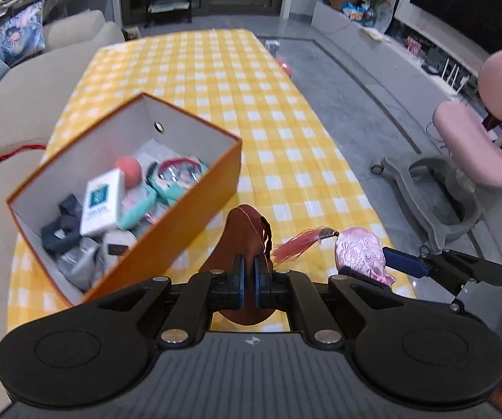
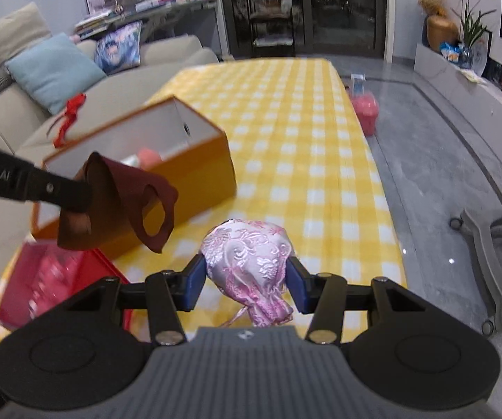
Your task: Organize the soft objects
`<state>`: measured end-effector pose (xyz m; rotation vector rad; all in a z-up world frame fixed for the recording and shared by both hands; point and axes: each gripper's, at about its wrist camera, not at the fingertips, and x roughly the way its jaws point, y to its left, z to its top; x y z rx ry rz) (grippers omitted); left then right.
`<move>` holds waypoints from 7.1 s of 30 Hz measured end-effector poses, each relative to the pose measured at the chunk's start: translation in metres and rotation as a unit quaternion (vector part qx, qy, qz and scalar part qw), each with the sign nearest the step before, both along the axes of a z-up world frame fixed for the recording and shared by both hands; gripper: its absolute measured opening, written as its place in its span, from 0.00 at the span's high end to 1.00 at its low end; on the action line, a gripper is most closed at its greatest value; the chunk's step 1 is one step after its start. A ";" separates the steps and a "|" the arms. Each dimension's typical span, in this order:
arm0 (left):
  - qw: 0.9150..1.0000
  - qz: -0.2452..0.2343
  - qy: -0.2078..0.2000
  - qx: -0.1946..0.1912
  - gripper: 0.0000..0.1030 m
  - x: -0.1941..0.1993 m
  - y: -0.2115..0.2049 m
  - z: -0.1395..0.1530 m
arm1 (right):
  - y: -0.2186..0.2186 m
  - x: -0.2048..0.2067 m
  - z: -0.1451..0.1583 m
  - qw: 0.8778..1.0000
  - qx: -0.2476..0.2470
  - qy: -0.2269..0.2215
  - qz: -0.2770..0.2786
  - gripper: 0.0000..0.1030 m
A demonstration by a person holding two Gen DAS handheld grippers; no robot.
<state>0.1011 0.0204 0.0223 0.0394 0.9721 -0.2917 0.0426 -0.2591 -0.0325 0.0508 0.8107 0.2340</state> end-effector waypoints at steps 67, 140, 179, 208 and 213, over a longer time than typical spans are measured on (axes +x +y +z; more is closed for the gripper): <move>0.972 0.122 0.025 -0.199 0.94 0.175 0.174 -0.101 | 0.210 0.235 0.035 0.995 -0.077 -0.001 0.068 0.52; 0.981 0.172 0.016 -0.091 0.16 0.067 0.190 -0.065 | 0.166 0.138 0.021 0.995 -0.056 0.042 0.075 0.21; 0.988 0.149 0.031 0.001 0.05 0.098 0.151 -0.082 | 0.163 0.163 -0.040 0.994 -0.053 0.063 0.078 0.16; 0.989 0.145 0.030 0.004 0.05 0.097 0.151 -0.081 | 0.163 0.161 -0.041 0.993 -0.058 0.064 0.079 0.16; 0.989 0.145 0.029 0.003 0.05 0.097 0.151 -0.081 | 0.164 0.161 -0.041 0.993 -0.059 0.063 0.079 0.16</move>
